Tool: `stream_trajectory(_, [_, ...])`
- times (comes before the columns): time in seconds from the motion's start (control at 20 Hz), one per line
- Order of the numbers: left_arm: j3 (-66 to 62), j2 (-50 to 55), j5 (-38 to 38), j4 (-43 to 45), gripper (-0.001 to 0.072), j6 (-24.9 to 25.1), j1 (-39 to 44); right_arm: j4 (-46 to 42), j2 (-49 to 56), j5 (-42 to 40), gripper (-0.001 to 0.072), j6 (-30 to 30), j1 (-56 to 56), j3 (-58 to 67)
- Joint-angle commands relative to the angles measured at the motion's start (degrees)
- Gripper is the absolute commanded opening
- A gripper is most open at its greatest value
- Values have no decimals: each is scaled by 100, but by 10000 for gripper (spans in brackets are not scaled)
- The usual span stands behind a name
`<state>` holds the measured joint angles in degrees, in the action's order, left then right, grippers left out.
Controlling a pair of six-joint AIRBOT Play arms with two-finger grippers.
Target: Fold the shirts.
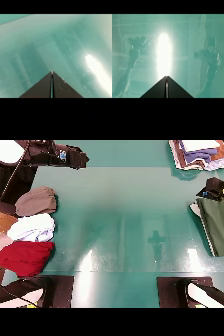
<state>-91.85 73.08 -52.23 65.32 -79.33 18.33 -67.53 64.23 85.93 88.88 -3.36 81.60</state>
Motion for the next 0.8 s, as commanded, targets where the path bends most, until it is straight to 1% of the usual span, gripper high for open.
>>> stream_trajectory(0.0, [2, 0, 33, 2, 33, 4, 2, 4, 2, 2, 18, 0, 9, 7])
stream_trajectory(0.65, [2, 0, 33, 2, 33, 4, 2, 4, 2, 90, 18, 0, 9, 7])
stream_trajectory(0.75, [2, 0, 144, -15, 33, -7, 2, 4, 2, 111, 18, 0, 9, 7])
